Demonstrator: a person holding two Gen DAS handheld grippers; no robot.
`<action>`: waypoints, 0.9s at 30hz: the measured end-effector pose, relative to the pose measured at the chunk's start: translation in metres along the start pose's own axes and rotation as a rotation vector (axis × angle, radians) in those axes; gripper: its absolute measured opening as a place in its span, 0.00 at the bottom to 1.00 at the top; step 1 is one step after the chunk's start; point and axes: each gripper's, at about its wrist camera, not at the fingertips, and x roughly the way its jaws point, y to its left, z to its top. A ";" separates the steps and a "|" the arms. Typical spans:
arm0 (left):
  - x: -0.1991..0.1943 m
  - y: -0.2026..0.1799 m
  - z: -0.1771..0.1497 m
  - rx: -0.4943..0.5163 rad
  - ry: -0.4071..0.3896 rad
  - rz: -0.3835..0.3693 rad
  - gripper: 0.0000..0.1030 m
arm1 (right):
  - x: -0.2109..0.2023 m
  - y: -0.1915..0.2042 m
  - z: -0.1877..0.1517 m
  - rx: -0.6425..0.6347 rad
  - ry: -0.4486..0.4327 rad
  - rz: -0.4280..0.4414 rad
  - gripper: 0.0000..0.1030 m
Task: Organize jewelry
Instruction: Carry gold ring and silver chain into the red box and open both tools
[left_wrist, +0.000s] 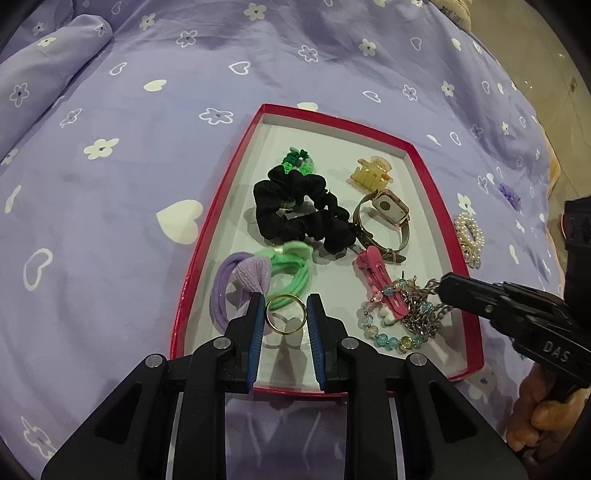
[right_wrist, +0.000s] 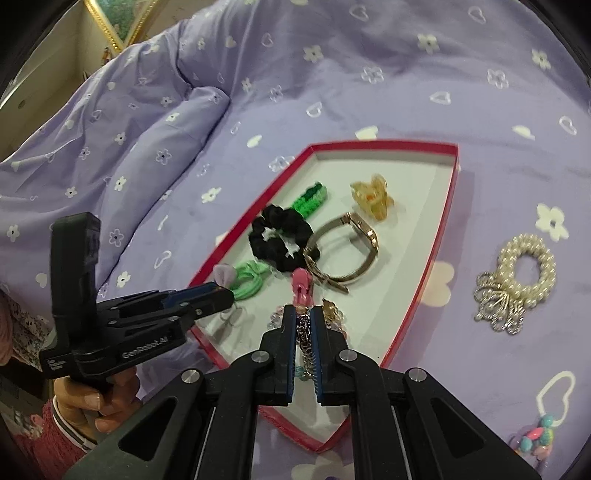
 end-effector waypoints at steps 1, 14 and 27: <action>0.002 0.000 0.000 0.003 0.009 0.003 0.20 | 0.002 -0.001 0.000 0.002 0.009 0.000 0.07; 0.011 0.000 -0.003 0.003 0.031 0.028 0.20 | 0.014 -0.002 -0.001 -0.022 0.056 -0.045 0.07; 0.011 0.000 -0.002 0.001 0.037 0.040 0.21 | 0.017 0.000 0.000 -0.027 0.072 -0.046 0.08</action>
